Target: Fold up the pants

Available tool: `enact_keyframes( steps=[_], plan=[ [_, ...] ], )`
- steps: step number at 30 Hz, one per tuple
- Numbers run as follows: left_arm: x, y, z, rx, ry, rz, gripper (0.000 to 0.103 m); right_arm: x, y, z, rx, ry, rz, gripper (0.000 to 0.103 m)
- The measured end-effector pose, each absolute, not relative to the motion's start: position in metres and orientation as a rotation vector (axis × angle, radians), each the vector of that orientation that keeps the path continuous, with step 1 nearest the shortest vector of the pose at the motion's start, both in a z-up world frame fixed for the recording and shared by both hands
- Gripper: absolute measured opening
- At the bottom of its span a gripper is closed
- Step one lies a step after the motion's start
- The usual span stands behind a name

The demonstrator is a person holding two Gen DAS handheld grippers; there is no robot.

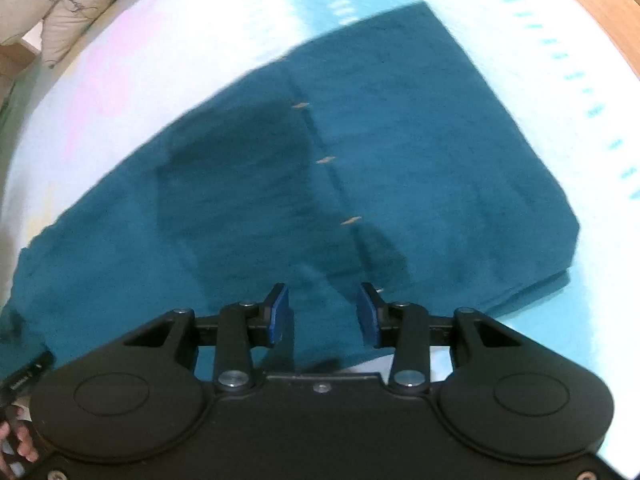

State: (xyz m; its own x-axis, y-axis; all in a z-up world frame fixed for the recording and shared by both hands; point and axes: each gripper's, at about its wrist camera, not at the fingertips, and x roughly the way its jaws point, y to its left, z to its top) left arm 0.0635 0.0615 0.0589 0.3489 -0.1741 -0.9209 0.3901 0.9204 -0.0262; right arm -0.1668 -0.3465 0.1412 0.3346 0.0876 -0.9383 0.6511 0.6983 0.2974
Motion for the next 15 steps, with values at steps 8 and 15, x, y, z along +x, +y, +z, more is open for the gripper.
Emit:
enact_keyframes(
  steps=[8,15],
  plan=[
    [0.050,0.042,0.076,0.207,1.140,-0.393,0.018,-0.180,-0.347,0.152,0.573,1.244,-0.448,0.046],
    [0.021,-0.036,0.108,0.248,1.025,-0.623,0.018,-0.217,-0.390,0.182,0.638,0.990,-0.500,0.055]
  ],
)
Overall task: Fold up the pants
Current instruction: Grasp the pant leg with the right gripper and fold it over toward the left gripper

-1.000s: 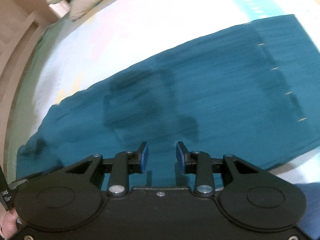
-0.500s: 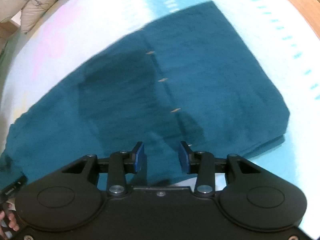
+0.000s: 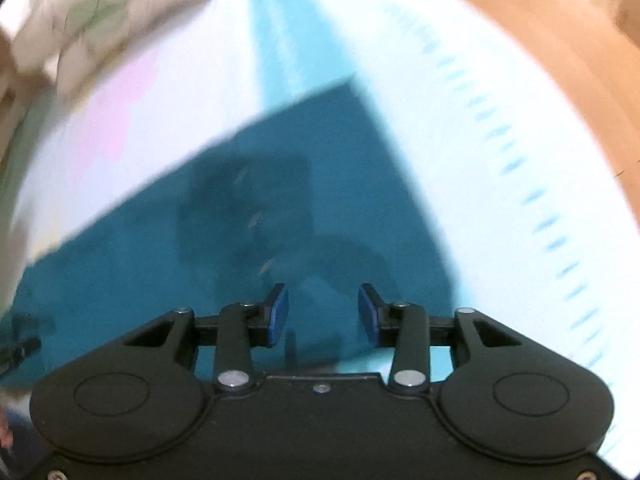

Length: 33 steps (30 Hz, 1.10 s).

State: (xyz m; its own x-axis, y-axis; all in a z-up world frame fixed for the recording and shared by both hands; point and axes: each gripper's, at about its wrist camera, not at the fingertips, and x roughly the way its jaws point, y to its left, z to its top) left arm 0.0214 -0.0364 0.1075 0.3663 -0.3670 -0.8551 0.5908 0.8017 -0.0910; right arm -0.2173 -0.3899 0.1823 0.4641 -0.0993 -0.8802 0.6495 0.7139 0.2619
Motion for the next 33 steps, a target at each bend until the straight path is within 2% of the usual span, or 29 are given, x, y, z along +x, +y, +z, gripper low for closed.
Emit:
enact_keyframes(
  steps=[2,9,18,19,20,21,25,29,31,33],
  plan=[
    [0.016,-0.063,0.111,0.242,1.028,-0.698,0.018,-0.220,-0.402,0.179,0.632,0.966,-0.525,0.058],
    [0.000,-0.139,0.100,0.286,1.037,-0.845,0.018,-0.229,-0.432,0.147,0.710,0.990,-0.467,0.058],
    [-0.009,-0.176,0.063,0.350,1.110,-0.879,0.018,-0.231,-0.454,0.116,0.897,0.876,-0.262,0.059],
    [-0.009,-0.176,0.064,0.348,1.114,-0.875,0.018,-0.230,-0.454,0.115,0.910,0.868,-0.245,0.057],
    [-0.008,-0.177,0.064,0.346,1.116,-0.870,0.018,-0.226,-0.453,0.112,0.922,0.868,-0.222,0.046],
    [-0.008,-0.178,0.065,0.343,1.116,-0.867,0.018,-0.222,-0.451,0.109,0.931,0.877,-0.205,0.017],
    [-0.001,-0.184,0.069,0.335,1.107,-0.853,0.018,-0.209,-0.441,0.111,0.926,0.864,-0.212,0.017],
    [0.000,-0.188,0.065,0.330,1.112,-0.842,0.018,-0.208,-0.437,0.146,0.929,0.810,-0.222,0.017],
    [-0.003,-0.194,0.052,0.356,1.184,-0.873,0.018,-0.204,-0.432,0.169,0.894,0.797,-0.233,0.017],
    [-0.014,-0.192,0.051,0.384,1.152,-0.886,0.018,-0.195,-0.424,0.190,0.868,0.782,-0.227,0.017]
  ],
)
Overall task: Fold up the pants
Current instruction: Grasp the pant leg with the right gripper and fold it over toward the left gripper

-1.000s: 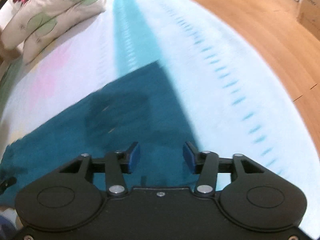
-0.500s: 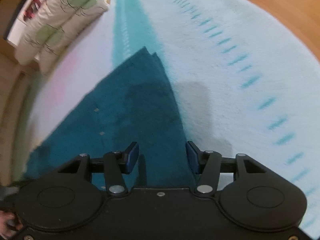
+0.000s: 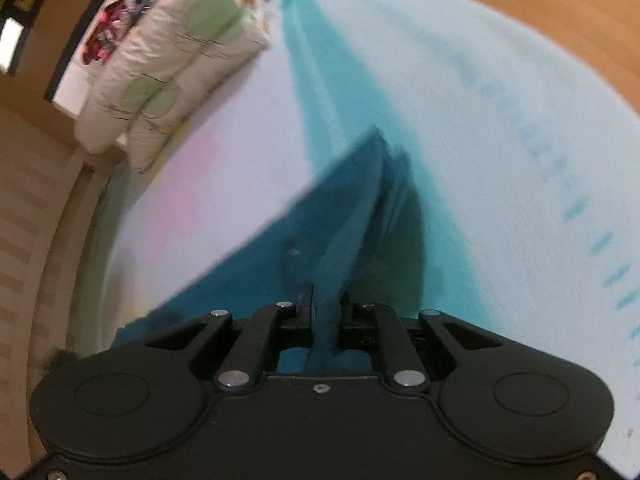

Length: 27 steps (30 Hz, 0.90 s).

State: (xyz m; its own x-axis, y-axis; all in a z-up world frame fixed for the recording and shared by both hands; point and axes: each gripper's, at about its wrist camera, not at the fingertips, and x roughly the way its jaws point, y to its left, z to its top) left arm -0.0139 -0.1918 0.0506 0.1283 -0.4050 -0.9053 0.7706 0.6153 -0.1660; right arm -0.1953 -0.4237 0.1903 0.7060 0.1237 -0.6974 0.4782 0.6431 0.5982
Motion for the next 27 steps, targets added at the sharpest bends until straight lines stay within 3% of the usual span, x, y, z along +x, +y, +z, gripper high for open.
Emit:
enact_keyframes(
  steps=[8,14,18,24,27],
  plan=[
    [-0.040,-0.136,0.058,0.372,1.198,-0.942,0.019,-0.120,-0.340,0.260,0.681,0.777,-0.124,0.017],
    [-0.011,-0.032,0.091,0.221,1.128,-0.692,0.019,-0.051,-0.229,0.271,0.512,0.826,0.010,0.017],
    [0.013,0.046,0.107,0.101,1.103,-0.471,0.018,-0.017,-0.155,0.242,0.455,0.865,0.115,0.017],
    [0.029,0.124,0.115,-0.018,1.089,-0.303,0.018,0.028,-0.047,0.155,0.310,0.966,0.178,0.020],
    [0.030,0.132,0.116,-0.037,1.088,-0.285,0.018,0.030,-0.021,0.121,0.236,0.984,0.181,0.037]
  ],
)
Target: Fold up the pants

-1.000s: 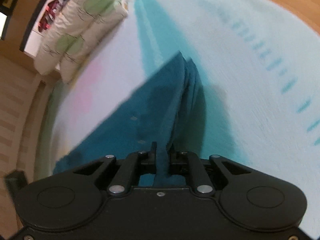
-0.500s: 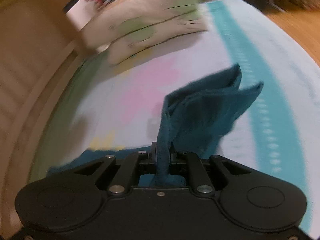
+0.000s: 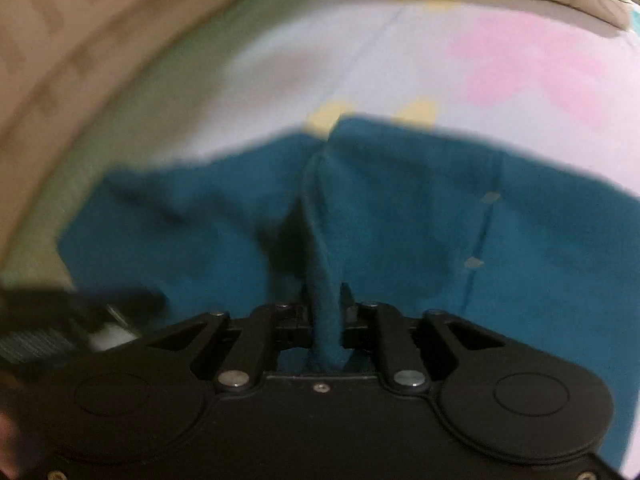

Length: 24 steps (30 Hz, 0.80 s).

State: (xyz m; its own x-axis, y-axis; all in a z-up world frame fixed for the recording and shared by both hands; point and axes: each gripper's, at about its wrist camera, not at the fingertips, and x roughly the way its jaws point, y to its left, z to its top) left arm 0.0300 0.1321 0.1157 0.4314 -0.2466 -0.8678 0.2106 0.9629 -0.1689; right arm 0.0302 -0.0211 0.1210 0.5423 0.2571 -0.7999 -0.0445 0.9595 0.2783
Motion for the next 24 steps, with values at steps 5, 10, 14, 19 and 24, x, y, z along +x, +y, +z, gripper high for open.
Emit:
enact_keyframes(
  steps=[5,10,14,19,24],
  plan=[
    [0.025,0.115,0.128,-0.031,1.061,-0.344,0.018,0.008,-0.049,0.139,0.367,0.894,0.262,0.055],
    [0.026,0.086,0.126,0.013,1.034,-0.456,0.018,-0.012,-0.117,0.153,0.420,0.822,0.108,0.056],
    [0.026,0.053,0.109,0.062,1.055,-0.544,0.018,-0.019,-0.179,0.134,0.523,0.852,-0.080,0.056],
    [0.032,0.032,0.066,0.129,1.155,-0.517,0.018,0.005,-0.220,0.108,0.453,0.967,-0.217,0.044],
    [0.026,0.033,0.057,0.160,1.130,-0.522,0.018,0.027,-0.222,0.088,0.404,1.053,-0.312,0.039]
  ],
)
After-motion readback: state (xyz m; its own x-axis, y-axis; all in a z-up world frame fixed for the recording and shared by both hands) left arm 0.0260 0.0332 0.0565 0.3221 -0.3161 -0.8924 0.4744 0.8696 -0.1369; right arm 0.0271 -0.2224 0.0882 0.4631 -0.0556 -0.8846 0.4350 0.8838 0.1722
